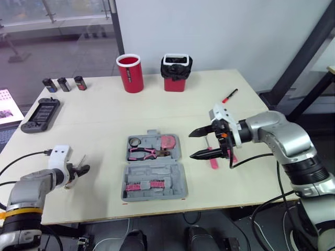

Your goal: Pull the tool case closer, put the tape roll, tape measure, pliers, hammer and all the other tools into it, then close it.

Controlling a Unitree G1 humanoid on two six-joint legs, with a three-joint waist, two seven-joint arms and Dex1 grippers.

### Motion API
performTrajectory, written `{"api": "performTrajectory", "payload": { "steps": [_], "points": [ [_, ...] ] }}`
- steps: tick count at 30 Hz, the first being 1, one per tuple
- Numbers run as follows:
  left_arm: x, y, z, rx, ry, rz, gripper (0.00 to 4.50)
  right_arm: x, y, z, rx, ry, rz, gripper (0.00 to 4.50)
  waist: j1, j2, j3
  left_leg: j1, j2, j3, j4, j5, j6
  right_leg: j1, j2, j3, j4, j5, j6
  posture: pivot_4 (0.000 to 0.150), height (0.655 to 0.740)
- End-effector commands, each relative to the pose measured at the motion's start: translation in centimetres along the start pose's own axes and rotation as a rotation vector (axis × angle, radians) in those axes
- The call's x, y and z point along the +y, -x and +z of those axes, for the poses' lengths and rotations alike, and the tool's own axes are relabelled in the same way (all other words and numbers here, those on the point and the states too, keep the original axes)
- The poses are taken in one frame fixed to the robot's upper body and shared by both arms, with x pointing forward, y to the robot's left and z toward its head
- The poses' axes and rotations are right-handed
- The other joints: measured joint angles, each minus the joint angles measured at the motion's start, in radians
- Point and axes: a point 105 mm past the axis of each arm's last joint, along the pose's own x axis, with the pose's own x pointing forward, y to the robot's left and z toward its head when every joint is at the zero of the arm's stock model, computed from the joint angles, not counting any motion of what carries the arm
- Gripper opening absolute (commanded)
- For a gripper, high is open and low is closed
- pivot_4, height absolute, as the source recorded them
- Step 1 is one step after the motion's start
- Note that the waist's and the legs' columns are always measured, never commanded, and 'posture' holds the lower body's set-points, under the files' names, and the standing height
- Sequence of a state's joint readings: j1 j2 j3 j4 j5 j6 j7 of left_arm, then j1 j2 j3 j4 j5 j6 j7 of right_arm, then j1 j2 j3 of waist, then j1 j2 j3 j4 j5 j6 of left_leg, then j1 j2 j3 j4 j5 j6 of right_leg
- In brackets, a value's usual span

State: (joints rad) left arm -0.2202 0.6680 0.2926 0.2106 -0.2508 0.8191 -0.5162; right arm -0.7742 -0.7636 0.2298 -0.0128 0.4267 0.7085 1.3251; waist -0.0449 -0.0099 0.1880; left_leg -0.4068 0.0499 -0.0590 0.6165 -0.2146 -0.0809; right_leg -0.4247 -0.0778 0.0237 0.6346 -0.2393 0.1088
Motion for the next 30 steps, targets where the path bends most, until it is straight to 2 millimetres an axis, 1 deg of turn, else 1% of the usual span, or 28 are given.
{"api": "performTrajectory", "payload": {
  "steps": [1,8,10,11,14,16,17,18,20,22,27,28,30],
  "points": [
    [-0.3,0.1,-2.1,0.054,0.037,-0.001,4.08,0.1,0.0,1.5,-0.013,0.063,0.007,4.5,0.0,0.0,0.0,0.0,0.0,0.0,0.0,0.0,0.0,0.0,0.0,0.0,0.0,0.0,0.0,0.15,0.74],
    [-0.9,0.1,-2.8,0.068,0.046,-0.008,4.08,0.2,-0.2,2.1,-0.011,0.073,0.004,4.5,0.002,0.0,0.0,0.0,0.0,0.0,0.0,0.0,0.0,0.0,0.0,0.0,0.0,0.0,-0.001,0.15,0.74],
    [-0.9,0.0,-2.8,0.073,0.048,-0.009,3.55,0.2,-0.2,2.1,-0.01,0.074,0.003,4.5,0.002,0.0,0.0,0.0,0.0,0.0,0.0,0.0,0.0,0.0,0.0,0.0,0.0,0.0,-0.001,0.15,0.74],
    [-0.9,-0.1,-2.7,0.073,0.049,-0.01,3.38,0.3,-0.3,2.1,-0.011,0.074,0.003,4.5,0.002,0.0,0.0,0.0,0.0,0.0,0.0,0.0,0.0,0.0,0.0,0.0,0.0,0.0,-0.001,0.15,0.74],
    [-0.8,0.1,-2.8,0.079,0.054,-0.014,1.87,0.3,-0.3,2.3,-0.014,0.073,0.0,4.5,0.003,0.0,0.0,0.0,0.0,0.0,0.0,0.0,0.0,0.0,0.0,0.0,0.0,0.0,-0.001,0.15,0.74],
    [-0.7,0.3,-2.8,0.084,0.053,-0.017,0.95,0.4,-0.3,2.3,-0.017,0.073,-0.003,4.5,0.004,0.0,0.0,0.0,0.0,0.0,0.0,0.0,0.0,0.0,0.0,0.0,0.0,0.0,-0.001,0.15,0.74],
    [-0.7,0.3,-2.8,0.086,0.052,-0.02,0.32,0.4,-0.4,2.3,-0.016,0.074,-0.004,4.5,0.005,0.0,0.0,0.0,0.0,0.0,0.0,0.0,0.0,0.0,0.0,0.0,0.0,0.0,-0.001,0.15,0.74],
    [-0.6,0.4,-2.7,0.085,0.047,-0.022,0.07,0.4,-0.5,2.3,-0.016,0.075,-0.005,4.5,0.005,0.0,0.0,0.0,0.0,0.0,0.0,0.0,0.0,0.0,0.0,0.0,0.0,0.0,-0.001,0.15,0.74],
    [-0.4,0.5,-2.4,0.077,0.035,-0.021,0.07,0.4,-0.5,2.3,-0.017,0.073,-0.011,4.5,0.004,0.0,0.0,0.0,0.0,0.0,0.0,0.0,0.0,0.0,0.0,0.0,0.0,0.0,-0.001,0.15,0.74],
    [-0.2,0.5,-1.0,0.036,0.018,-0.031,0.07,0.4,-0.6,2.3,-0.018,0.076,-0.019,4.5,0.004,0.0,0.0,0.0,0.0,0.0,0.0,0.0,0.0,0.0,0.0,0.0,0.0,0.0,-0.001,0.15,0.74],
    [-0.8,1.0,2.8,-0.05,-0.147,-0.096,0.07,0.6,0.1,2.2,-0.024,0.095,-0.048,4.5,0.009,-0.002,0.001,-0.001,0.0,0.0,0.0,0.0,0.0,0.0,0.0,0.0,0.0,-0.002,-0.003,0.15,0.74],
    [-1.4,1.3,3.6,-0.057,-0.185,-0.129,0.07,0.8,0.3,1.9,-0.023,0.101,-0.057,4.5,0.012,-0.004,0.002,-0.001,0.0,0.0,0.0,0.0,0.0,0.0,0.0,0.0,-0.001,-0.002,-0.003,0.15,0.74],
    [-3.3,2.1,3.9,-0.009,-0.284,-0.257,0.07,1.1,0.7,1.2,-0.009,0.108,-0.085,4.5,0.013,-0.009,0.003,-0.002,0.0,-0.001,0.0,0.0,0.0,-0.001,0.0,0.0,-0.001,-0.001,-0.003,0.15,0.74]
  ]
}}
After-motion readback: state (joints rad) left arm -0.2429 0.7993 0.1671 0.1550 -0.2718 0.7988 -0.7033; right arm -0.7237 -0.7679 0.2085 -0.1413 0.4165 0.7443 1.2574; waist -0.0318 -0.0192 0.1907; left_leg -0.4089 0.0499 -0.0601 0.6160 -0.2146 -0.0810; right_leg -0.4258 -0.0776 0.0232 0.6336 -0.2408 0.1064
